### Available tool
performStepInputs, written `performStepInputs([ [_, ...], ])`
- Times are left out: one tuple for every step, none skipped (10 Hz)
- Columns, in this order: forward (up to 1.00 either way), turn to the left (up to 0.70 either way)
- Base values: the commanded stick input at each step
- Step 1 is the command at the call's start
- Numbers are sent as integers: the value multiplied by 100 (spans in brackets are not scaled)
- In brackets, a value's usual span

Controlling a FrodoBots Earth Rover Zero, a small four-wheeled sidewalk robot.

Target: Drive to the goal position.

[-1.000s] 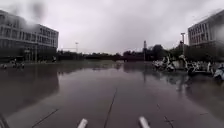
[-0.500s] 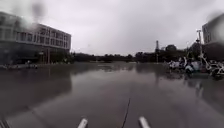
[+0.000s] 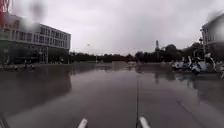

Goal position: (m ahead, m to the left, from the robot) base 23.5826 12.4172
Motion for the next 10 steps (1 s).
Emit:
performStepInputs([
  [100,0],
  [100,0],
  [100,0],
  [100,0],
  [100,0],
  [100,0],
  [100,0],
  [100,0],
  [100,0],
  [100,0],
])
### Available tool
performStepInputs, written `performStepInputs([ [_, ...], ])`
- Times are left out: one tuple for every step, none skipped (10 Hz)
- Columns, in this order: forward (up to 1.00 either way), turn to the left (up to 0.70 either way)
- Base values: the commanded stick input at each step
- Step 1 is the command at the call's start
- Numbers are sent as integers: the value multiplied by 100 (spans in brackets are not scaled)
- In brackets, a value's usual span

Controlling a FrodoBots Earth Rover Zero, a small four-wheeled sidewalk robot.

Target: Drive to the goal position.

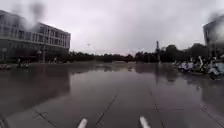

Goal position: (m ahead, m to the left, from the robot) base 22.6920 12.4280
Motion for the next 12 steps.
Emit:
performStepInputs([
  [100,0],
  [100,0],
  [100,0],
  [100,0],
  [100,0],
  [100,0],
  [100,0],
  [100,0],
  [100,0],
  [100,0],
  [100,0],
  [100,0],
])
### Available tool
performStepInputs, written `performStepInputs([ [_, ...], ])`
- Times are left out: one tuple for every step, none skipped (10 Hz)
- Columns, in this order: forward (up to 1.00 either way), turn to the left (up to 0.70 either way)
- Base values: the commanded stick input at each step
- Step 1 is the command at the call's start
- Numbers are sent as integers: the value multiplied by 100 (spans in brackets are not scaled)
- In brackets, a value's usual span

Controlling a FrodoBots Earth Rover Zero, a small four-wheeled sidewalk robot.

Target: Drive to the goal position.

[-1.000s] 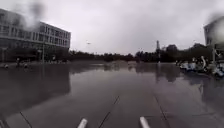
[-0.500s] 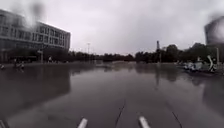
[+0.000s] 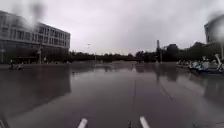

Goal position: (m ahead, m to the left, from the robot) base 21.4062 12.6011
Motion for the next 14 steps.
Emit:
performStepInputs([
  [100,0],
  [100,0],
  [100,0],
  [100,0],
  [100,0],
  [100,0],
  [100,0],
  [100,0],
  [100,-5],
  [100,-14],
  [100,-32],
  [100,-39],
  [100,-14],
  [100,0],
])
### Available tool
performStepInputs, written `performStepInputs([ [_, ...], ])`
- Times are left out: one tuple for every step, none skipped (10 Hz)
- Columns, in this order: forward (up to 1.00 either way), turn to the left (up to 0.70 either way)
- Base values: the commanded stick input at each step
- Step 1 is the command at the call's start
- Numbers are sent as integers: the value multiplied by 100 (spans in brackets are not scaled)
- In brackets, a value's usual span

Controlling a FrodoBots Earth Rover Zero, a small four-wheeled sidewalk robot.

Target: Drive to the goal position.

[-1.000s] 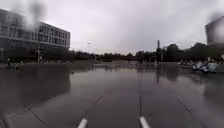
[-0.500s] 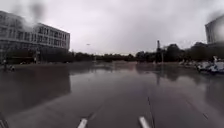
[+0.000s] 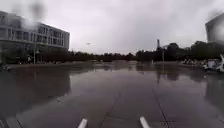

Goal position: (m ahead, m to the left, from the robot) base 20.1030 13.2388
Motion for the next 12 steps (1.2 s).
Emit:
performStepInputs([
  [100,0],
  [100,0],
  [100,0],
  [100,0],
  [100,0],
  [100,0],
  [100,0],
  [100,0],
  [100,0],
  [100,0],
  [100,0],
  [100,0],
])
